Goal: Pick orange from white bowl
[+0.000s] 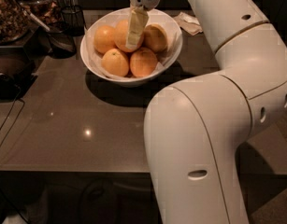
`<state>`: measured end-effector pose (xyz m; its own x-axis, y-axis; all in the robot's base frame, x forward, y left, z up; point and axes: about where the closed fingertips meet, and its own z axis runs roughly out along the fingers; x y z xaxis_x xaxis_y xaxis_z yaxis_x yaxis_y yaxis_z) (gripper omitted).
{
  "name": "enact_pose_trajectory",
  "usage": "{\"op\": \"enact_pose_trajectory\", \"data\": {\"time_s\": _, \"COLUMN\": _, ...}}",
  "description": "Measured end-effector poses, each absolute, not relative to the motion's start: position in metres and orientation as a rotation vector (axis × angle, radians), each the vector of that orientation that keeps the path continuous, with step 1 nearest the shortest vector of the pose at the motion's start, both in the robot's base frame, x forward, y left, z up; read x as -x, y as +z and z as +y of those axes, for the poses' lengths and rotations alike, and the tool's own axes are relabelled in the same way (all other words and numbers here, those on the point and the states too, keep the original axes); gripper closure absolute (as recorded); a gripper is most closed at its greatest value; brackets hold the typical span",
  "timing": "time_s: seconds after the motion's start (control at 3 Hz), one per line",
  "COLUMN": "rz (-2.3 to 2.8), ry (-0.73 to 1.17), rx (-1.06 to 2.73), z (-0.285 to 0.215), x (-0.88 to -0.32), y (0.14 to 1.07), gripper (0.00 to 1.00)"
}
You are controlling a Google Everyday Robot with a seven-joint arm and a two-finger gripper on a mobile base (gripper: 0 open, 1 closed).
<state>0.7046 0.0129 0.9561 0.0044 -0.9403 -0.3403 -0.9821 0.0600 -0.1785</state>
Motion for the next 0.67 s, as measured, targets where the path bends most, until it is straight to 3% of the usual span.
{"op": "enact_pose_trajectory", "data": {"time_s": 0.67, "rz": 2.037, "ry": 0.221, "rx": 1.913, "z": 0.0153, "x": -0.7052, "y": 0.9351, "gripper": 0.19}}
